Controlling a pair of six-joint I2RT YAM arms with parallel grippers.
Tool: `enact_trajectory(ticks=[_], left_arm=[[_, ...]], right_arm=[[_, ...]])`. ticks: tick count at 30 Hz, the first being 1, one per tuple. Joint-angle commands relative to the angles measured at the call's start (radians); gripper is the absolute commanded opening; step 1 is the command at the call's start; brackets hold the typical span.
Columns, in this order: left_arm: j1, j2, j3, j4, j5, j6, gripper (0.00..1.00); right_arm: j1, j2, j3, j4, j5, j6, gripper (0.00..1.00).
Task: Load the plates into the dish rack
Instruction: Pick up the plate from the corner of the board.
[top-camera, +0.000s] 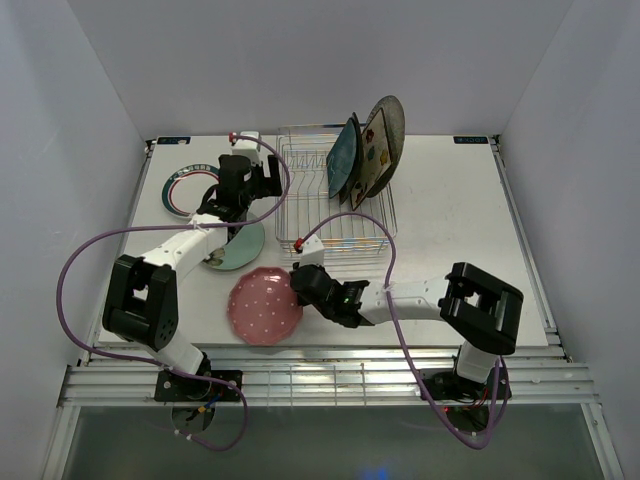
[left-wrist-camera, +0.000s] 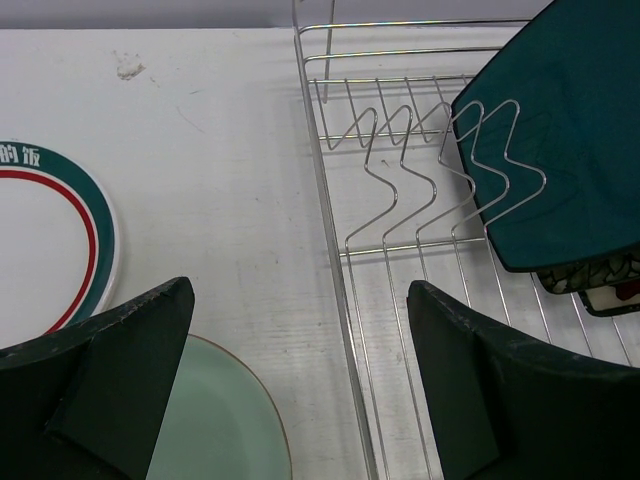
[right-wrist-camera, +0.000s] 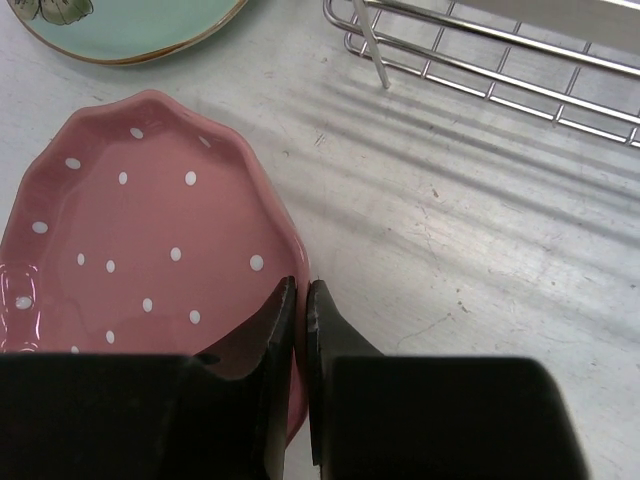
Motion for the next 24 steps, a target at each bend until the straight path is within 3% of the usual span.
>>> enact_trajectory(ticks=[1,24], left_arm=[[0.021,-0.047,0.025,-0.006,-0.007,-0.015,0.98],[0.070,-0.053,0.022,-0.017,0.039,-0.072,0.98]], right_arm=[[0.004,-0.073,0.045,0.053,0.067,-0.046,0.08],[0.016,-0.157,0.121,0.080,0.073,-0.280,0.08]])
